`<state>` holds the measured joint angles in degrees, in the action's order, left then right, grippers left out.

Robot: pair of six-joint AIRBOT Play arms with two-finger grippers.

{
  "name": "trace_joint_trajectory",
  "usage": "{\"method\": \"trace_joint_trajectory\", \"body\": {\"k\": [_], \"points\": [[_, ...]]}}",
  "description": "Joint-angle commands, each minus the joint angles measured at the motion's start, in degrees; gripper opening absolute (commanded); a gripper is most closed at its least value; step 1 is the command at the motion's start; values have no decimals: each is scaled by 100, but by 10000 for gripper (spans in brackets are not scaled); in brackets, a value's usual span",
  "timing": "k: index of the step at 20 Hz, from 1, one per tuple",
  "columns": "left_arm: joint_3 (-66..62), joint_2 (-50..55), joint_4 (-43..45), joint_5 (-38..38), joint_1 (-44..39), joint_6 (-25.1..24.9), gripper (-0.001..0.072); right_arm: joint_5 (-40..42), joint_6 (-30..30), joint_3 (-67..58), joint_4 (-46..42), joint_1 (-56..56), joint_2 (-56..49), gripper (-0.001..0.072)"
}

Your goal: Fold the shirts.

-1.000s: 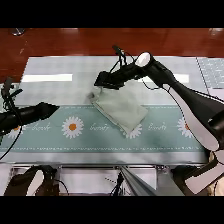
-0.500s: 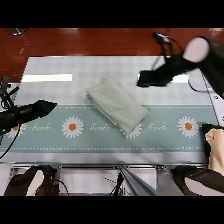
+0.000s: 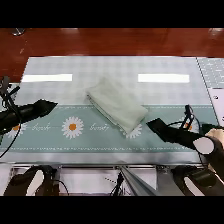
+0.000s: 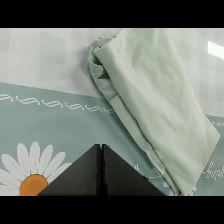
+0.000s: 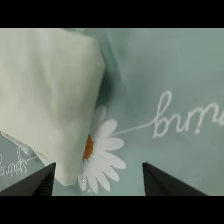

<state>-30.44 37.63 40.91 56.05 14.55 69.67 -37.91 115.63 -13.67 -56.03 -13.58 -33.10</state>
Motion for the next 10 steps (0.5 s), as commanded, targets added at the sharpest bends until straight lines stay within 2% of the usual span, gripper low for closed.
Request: {"method": "trace_joint_trajectory", "body": {"k": [1,3,5,10], "points": [[2,44,0,7,7,2,37,1141,-463,597,1471,-343,-424,626],[2,42,0,11,-2,2,37,1139,-1488,387,2245,-378,-1034,626],[2,44,0,2,-59,2,37,1075,-2081,-2,2586,-378,-1676,626],[2,44,0,-2,-319,2,37,601,-2750,-1128,2618,-378,-3353,624]]}}
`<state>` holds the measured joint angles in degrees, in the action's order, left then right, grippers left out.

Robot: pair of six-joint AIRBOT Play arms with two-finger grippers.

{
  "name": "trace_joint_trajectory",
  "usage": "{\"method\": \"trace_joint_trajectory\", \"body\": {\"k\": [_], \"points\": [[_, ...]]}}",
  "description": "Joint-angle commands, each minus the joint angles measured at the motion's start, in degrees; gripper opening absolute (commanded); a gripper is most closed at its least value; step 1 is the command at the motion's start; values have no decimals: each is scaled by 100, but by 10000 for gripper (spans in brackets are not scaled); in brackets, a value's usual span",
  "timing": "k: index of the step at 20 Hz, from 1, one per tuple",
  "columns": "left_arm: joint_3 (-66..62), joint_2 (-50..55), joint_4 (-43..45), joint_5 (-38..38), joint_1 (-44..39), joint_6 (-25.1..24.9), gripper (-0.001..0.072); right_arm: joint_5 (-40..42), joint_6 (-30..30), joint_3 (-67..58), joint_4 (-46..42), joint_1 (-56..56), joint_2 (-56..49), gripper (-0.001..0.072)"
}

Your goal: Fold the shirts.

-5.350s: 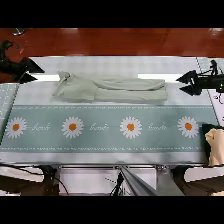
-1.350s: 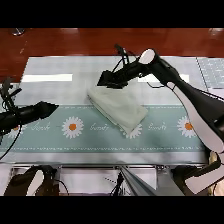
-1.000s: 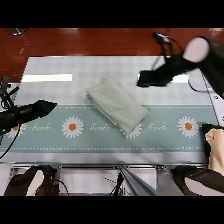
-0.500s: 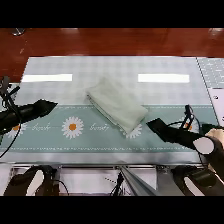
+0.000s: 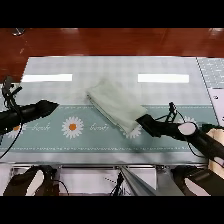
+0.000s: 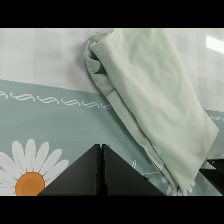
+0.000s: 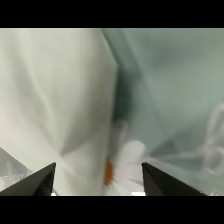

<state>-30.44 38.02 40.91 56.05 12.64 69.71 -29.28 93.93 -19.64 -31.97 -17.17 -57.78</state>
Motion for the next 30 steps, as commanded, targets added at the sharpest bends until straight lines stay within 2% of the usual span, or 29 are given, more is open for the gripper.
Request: {"method": "trace_joint_trajectory", "body": {"k": [1,2,3,4,5,6,9,13,15,20,24,27,30], "points": [[2,4,0,2,-170,-2,37,-400,-671,-734,219,-20,-1154,623],[2,4,2,4,-210,-2,37,-525,-857,-942,308,-20,-1399,593],[2,4,0,0,-243,-2,37,-640,-1093,-1139,437,-20,-1580,453],[2,4,0,0,-264,-2,37,-750,-1429,-1349,590,-20,-1722,276],[2,4,0,0,-267,-2,37,-837,-1856,-1572,651,-20,-1803,34],[2,4,2,-11,-267,-2,37,-922,-2120,-1801,605,-11,-1812,20],[2,4,0,-7,-267,-2,37,-1790,-2022,-2900,-61,380,-1805,19],[2,4,0,-11,-267,-2,37,-3720,-949,-5292,-2048,1082,-1805,20],[2,4,0,-11,-267,-2,37,-4395,-566,-6363,-2712,1432,-1805,20],[2,4,0,-15,-267,0,37,-5396,-59,-7976,-2769,2693,-1805,20],[2,2,2,-11,-267,-7,37,-6638,76,-8793,-2778,4081,-1792,20],[2,4,2,-13,-267,-7,37,-7173,144,-8891,-2863,5154,-1580,20],[2,4,2,-116,-267,-4,37,-7705,138,-8889,-3338,6133,-1399,20]]}}
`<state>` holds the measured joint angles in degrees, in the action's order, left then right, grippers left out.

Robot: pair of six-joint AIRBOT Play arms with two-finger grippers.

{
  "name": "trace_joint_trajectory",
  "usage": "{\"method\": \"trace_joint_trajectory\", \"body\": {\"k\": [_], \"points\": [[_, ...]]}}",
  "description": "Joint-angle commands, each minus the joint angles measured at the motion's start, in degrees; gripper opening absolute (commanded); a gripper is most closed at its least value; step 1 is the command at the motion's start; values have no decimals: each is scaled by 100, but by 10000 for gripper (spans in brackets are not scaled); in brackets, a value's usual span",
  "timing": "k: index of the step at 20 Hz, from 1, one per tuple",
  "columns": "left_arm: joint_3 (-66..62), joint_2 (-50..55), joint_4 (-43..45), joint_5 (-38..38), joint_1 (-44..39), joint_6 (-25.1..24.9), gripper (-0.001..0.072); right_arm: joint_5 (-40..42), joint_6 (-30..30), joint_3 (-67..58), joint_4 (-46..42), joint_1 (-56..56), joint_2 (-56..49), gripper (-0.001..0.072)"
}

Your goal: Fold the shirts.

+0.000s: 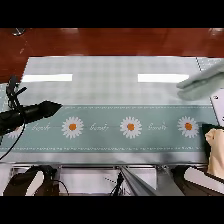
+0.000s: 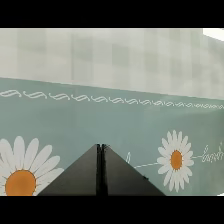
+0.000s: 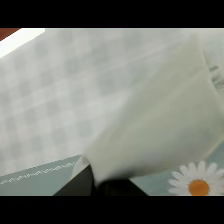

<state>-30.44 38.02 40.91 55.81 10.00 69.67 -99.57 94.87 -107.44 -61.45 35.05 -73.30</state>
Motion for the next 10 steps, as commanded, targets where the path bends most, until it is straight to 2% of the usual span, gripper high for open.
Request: {"method": "trace_joint_trajectory", "body": {"k": [1,5,10], "points": [[2,4,2,-153,-2,0,37,-671,33,-105,-472,1189,256,20],[2,4,2,-229,-2,-2,37,-682,-46,70,-636,2140,623,19],[2,4,2,-299,-2,-2,37,-678,-354,1558,-1462,2970,1633,20]]}}
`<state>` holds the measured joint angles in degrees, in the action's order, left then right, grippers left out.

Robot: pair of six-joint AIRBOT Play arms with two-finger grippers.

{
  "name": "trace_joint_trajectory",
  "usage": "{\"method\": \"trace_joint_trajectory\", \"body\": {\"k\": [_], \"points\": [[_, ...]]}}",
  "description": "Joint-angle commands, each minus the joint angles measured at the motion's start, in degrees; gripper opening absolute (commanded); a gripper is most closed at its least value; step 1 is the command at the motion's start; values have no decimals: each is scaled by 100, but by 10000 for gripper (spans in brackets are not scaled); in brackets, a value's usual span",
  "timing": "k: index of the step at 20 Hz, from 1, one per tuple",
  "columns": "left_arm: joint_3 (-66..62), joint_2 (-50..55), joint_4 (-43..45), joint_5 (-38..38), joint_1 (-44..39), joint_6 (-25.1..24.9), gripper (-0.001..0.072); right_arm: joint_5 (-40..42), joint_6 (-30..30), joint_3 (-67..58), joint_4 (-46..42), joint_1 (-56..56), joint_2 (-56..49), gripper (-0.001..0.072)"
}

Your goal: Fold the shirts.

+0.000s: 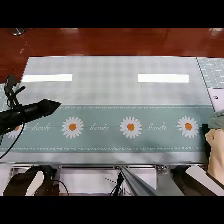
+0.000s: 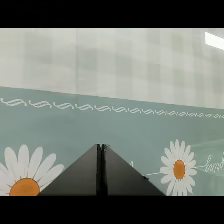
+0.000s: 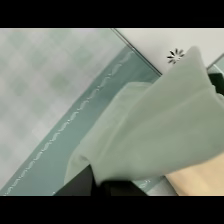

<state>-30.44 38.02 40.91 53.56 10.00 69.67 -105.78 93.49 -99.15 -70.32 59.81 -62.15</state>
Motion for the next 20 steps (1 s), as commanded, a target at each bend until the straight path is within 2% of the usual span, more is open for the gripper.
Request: {"method": "trace_joint_trajectory", "body": {"k": [1,5,8,11,12,13,14,15,17,20], "points": [[2,4,2,-120,-2,-2,37,-57,-267,1025,-879,614,708,20],[2,4,2,-404,-2,0,37,-46,-4,1952,-1615,1128,1412,20],[2,4,2,-608,-2,0,37,-44,527,2503,-3189,1298,2022,21],[2,4,2,-922,-2,0,37,-35,575,2835,-3469,1298,2249,21],[2,4,0,-1064,-2,0,37,-48,616,2914,-3582,1298,2262,89],[2,7,0,-1196,-2,0,37,-50,627,2955,-3541,1298,2249,459],[0,7,0,-1274,-2,2,37,-33,433,2953,-3407,1292,2197,621],[0,17,0,-1235,-2,2,37,-20,229,2953,-3237,1259,2118,624],[-2,85,0,-955,-2,-92,37,284,186,2920,-2771,1165,1974,624],[-487,363,-2,-973,46,-212,37,1211,520,2605,-1222,850,1633,597]]}}
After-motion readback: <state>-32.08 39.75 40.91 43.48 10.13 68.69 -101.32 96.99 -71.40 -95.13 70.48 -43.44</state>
